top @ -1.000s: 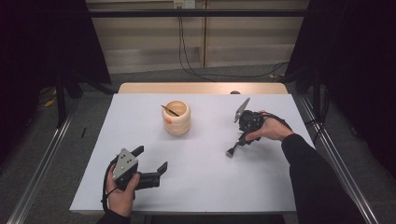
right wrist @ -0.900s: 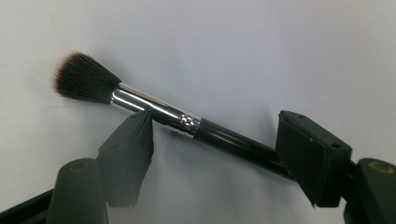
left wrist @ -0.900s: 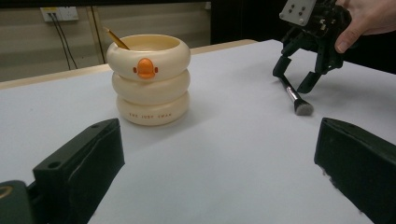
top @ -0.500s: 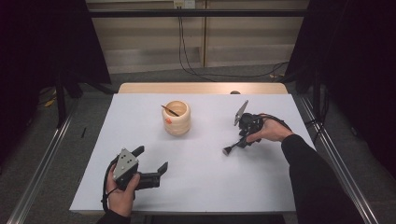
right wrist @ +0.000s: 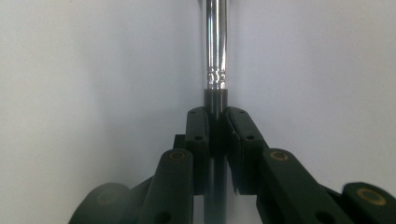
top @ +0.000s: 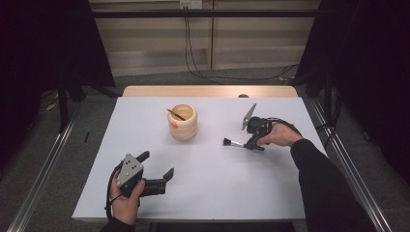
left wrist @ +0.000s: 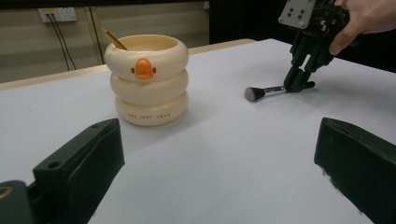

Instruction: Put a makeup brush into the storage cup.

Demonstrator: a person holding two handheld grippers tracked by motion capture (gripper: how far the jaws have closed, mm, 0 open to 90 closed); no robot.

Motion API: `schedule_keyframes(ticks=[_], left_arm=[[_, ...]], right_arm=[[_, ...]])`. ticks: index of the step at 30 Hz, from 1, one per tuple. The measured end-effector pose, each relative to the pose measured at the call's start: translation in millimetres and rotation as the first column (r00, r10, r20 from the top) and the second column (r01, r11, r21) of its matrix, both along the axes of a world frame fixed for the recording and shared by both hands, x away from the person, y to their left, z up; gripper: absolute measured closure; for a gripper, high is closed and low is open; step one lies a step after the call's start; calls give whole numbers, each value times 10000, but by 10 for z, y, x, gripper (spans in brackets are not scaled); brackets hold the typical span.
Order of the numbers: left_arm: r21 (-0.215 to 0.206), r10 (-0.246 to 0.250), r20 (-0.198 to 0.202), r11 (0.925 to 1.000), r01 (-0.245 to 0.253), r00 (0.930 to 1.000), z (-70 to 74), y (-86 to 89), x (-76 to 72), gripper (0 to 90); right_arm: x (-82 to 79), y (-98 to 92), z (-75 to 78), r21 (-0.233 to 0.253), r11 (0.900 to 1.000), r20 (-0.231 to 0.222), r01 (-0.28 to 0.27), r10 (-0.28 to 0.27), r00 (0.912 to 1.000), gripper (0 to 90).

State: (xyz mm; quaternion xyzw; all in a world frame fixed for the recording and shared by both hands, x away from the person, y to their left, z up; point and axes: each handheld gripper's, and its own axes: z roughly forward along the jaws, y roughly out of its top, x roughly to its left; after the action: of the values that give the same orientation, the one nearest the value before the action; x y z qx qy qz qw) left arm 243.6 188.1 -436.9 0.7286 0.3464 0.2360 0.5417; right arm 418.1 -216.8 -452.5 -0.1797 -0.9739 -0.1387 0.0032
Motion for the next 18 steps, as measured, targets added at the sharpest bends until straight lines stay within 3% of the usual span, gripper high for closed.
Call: schedule_keyframes(ticks=[18], left_arm=[[-15,95,13,10000,-95,10000,-1,12,5,11]], right_arm=[[19,-36,18,-60,9925,-658,1223,-1225,9903,797]])
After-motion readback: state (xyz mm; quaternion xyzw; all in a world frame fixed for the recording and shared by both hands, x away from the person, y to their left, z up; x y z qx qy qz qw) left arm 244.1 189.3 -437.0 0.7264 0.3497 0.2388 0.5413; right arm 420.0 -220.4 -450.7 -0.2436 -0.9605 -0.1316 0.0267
